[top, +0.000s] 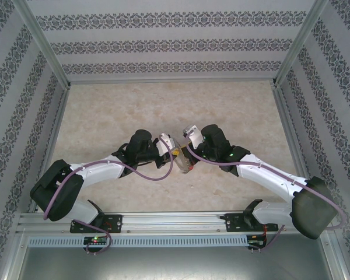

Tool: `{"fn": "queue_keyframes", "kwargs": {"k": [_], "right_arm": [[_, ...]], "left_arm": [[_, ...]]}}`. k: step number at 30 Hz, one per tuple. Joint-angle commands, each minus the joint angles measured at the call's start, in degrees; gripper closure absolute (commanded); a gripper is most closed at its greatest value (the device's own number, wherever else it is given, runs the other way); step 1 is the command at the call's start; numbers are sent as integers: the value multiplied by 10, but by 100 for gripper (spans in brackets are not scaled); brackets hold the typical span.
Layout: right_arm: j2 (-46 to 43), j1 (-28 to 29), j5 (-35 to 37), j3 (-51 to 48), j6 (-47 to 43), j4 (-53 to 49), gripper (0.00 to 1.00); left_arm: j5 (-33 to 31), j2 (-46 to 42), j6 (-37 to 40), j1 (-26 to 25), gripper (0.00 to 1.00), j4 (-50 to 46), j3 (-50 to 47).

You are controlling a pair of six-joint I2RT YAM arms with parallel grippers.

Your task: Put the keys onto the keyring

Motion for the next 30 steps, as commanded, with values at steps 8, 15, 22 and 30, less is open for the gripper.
{"fn": "queue_keyframes", "kwargs": {"k": [8,15,22,30], "right_arm": [[-18,2,-23,20,0,17,100],[-14,2,-29,26,-2,16,100],[-9,2,-34,31,-3,12,100],[-6,3,-41,32,-4,11,100]], "left_arm": [[8,-2,2,-4,73,-3,3],[15,1,11,-5,73,-18,17],[15,0,9,-5,73,-14,21],[14,0,10,-5,75,-11,23]]}}
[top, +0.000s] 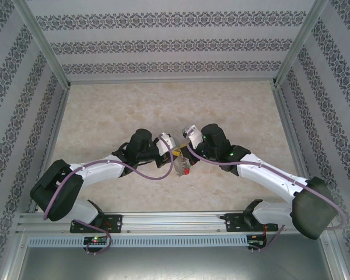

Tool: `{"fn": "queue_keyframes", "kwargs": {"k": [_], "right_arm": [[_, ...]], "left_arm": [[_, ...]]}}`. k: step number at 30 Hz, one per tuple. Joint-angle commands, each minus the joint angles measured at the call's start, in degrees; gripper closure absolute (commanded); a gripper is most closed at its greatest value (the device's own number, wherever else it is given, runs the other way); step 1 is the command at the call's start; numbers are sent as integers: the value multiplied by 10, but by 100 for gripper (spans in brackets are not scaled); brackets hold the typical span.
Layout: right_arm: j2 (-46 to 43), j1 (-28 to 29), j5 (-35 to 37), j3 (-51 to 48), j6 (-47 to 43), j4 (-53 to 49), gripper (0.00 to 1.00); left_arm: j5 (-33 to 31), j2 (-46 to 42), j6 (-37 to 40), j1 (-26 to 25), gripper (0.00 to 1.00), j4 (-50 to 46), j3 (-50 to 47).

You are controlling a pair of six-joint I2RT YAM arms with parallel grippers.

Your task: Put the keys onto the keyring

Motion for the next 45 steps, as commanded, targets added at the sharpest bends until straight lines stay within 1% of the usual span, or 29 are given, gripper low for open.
{"fn": "queue_keyframes", "kwargs": {"k": [1,4,11,14,16,18,20,24,30,33,39,45], "right_arm": [[-3,3,-23,26,-4,11,100],[1,3,-32,29,-3,10,100],[10,5,-40,34,-6,4,100],[13,6,-43,35,-6,3,100],[14,6,-43,35,-6,2,100],[14,6,-43,34,-6,2,100],[14,6,-39,34,-4,1,100],[7,4,-21,25,-4,-1,100],[3,-13,35,3,15,-10,100],[4,-26,33,-7,29,1,100],[22,-29,24,2,33,4,100],[40,-39,40,1,47,4,100]], "left_arm": [[14,1,7,-5,75,-4,17],[17,5,9,-5,78,-7,21],[17,8,10,-5,77,-6,23],[17,8,11,-6,78,-6,23],[16,8,13,-5,82,-7,23],[15,8,13,-5,92,-9,23],[14,10,14,-5,99,-8,23],[13,11,15,-5,100,-7,19],[11,8,3,-5,100,25,-1],[10,10,1,-5,100,42,-11],[13,27,-5,-5,100,77,-23],[5,33,-21,-5,100,123,-43]]}}
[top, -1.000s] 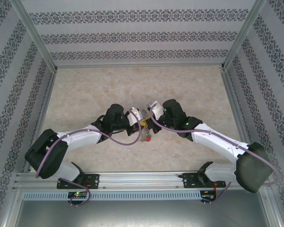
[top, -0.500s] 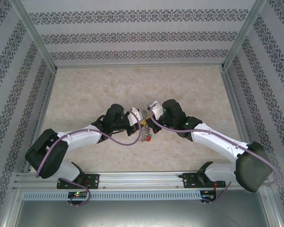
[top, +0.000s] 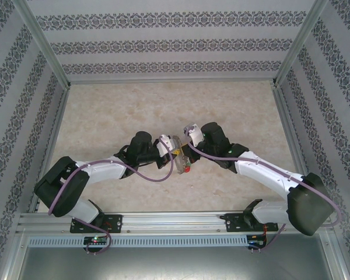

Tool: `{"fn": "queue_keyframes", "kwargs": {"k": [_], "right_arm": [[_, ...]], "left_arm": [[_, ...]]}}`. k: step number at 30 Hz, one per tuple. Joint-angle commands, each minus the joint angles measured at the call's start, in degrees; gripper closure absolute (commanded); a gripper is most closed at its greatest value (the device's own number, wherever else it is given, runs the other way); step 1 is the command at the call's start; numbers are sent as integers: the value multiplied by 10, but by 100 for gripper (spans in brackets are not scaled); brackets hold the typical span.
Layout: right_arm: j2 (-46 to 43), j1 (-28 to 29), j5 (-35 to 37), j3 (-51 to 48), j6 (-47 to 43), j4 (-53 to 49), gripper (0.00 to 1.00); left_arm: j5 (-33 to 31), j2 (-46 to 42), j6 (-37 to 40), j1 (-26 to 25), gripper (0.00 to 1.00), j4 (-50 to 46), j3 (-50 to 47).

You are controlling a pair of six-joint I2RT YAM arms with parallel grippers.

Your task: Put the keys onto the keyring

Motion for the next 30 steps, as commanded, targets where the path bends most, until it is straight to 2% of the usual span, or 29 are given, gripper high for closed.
{"fn": "queue_keyframes", "kwargs": {"k": [1,7,13,15,20,30], "right_arm": [[14,-17,35,-2,17,4,100],[10,-18,29,-4,21,8,100],[-1,-18,4,2,19,8,100],[-10,-14,-3,5,14,8,100],[-23,-9,-15,16,5,4,100],[-23,3,-19,25,0,-1,100]], "left_arm": [[6,5,-16,-5,100,49,-18],[-19,6,-30,-5,100,105,-44],[-17,10,-37,-5,100,103,-43],[-23,6,-36,-6,88,94,-43],[-19,-15,-12,-6,72,37,-30],[-4,-48,8,-12,67,-27,-9]]}}
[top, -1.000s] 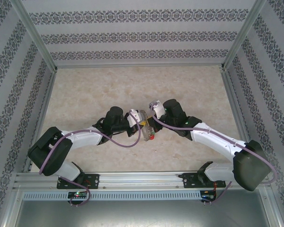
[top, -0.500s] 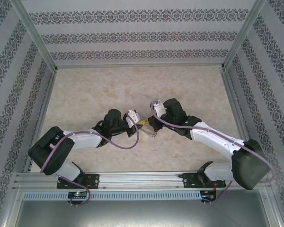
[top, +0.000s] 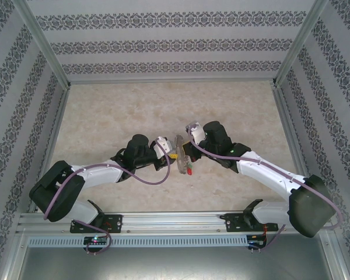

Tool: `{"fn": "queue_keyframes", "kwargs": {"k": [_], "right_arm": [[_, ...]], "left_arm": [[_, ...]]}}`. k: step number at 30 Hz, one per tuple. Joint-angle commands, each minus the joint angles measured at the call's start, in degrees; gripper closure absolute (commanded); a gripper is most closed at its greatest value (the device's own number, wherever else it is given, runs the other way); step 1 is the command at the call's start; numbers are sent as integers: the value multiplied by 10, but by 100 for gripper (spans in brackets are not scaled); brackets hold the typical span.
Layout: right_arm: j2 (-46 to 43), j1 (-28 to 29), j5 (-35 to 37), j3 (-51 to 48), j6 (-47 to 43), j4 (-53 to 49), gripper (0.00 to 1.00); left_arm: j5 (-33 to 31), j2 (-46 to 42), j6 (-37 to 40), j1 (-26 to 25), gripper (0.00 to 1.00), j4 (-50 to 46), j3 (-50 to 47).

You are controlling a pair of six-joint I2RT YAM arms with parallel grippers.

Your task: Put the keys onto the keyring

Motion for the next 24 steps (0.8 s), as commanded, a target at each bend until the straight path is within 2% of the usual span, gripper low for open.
{"fn": "queue_keyframes", "kwargs": {"k": [1,24], "right_arm": [[-10,6,-10,22,-12,5,100],[-9,10,-20,20,-22,2,100]], "left_arm": [[13,-13,15,-13,67,-32,23],[-6,22,35,-18,73,-56,60]]}}
